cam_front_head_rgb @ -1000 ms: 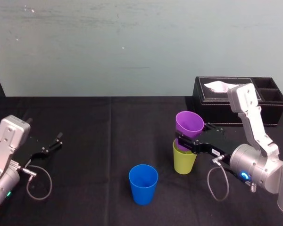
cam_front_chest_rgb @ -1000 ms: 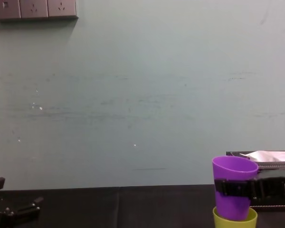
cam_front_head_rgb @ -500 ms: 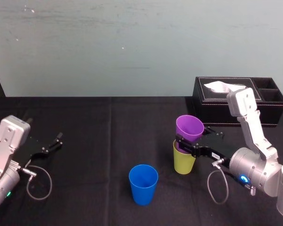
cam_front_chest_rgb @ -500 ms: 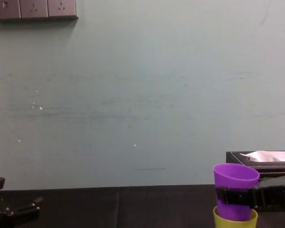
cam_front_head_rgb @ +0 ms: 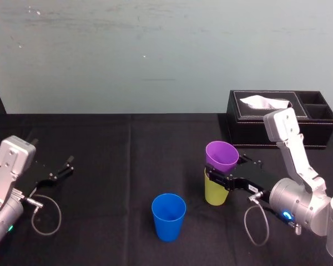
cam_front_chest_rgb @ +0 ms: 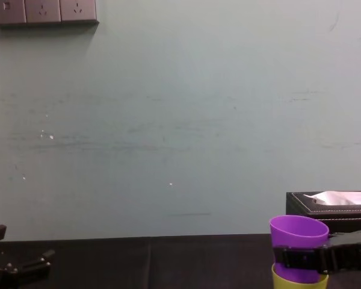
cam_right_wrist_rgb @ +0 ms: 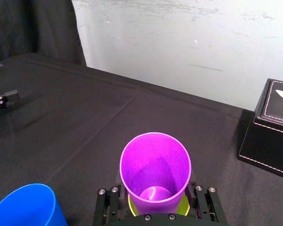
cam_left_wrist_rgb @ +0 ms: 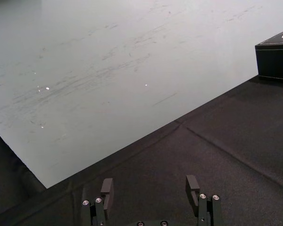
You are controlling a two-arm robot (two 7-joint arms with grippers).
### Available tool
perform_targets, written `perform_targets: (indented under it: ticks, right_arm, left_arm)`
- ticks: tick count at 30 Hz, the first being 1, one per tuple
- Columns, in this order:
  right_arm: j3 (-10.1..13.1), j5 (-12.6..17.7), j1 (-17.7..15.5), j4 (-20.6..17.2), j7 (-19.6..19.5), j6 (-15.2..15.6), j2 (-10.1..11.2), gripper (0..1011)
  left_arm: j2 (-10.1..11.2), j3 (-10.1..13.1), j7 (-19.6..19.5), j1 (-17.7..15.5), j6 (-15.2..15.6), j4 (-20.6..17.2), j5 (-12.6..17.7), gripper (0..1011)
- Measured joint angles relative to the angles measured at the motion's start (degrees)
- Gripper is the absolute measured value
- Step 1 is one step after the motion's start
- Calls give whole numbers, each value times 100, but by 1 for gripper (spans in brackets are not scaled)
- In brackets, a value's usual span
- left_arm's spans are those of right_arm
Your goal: Stack the three plastic cups sequentially using one hand.
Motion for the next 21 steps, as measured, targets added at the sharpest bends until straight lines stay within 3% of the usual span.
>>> perform_targets:
  ticks: [12,21]
  right_arm:
    - [4,-3,2,0,-7,-1,1,726]
    - [3,1,6,5,-8,2,1,951]
  left_arm:
    - [0,0,0,0,0,0,0,1000]
    - [0,0,0,0,0,0,0,1000]
